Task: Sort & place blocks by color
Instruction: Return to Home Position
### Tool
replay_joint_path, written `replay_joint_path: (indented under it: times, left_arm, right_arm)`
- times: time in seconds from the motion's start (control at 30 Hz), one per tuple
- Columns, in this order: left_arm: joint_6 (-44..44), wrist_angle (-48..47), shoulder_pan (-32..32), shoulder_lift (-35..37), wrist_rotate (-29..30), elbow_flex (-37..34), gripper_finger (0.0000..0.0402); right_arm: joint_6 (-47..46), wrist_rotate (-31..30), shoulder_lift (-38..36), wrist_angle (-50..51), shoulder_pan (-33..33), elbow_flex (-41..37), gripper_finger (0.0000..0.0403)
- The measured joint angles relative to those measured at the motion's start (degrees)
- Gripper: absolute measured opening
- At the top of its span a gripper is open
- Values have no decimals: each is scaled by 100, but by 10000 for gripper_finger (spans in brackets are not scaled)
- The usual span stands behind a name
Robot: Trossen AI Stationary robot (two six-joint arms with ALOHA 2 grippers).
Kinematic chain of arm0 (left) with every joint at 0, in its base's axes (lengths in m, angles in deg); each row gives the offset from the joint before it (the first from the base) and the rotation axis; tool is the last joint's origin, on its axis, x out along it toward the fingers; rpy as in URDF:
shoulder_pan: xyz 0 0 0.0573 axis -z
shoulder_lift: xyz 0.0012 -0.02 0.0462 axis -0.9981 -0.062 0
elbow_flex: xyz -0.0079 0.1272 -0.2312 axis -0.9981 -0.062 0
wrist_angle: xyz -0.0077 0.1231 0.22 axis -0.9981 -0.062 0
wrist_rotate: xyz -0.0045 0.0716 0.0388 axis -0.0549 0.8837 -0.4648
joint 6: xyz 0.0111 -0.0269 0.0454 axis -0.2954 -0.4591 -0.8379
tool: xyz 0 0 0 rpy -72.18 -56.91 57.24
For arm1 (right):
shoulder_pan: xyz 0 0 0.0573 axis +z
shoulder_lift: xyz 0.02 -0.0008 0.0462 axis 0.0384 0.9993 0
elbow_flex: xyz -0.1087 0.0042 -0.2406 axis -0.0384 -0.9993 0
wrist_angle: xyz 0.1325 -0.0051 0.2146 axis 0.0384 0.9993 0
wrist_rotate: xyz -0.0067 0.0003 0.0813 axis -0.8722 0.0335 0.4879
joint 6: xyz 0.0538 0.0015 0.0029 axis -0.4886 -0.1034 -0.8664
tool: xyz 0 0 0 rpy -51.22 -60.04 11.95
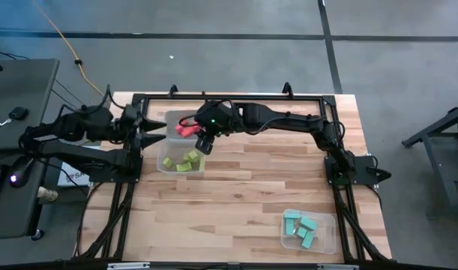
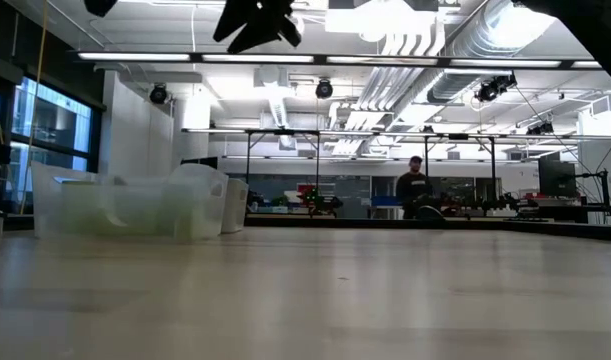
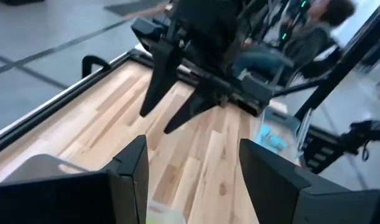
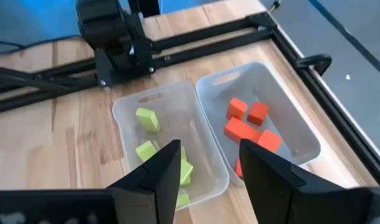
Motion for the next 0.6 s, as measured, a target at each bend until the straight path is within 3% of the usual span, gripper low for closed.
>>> replay_joint_path:
  times: [0.37,0.6]
  left_arm:
    - [-68,2352,420,1488,81,-2632,174]
    - [-93,3268,589,2028,75,-3804,174]
  right_arm:
    - [4,20,-227,-360,0,170,154]
    - [-7,38,-461,-549,23,170,154]
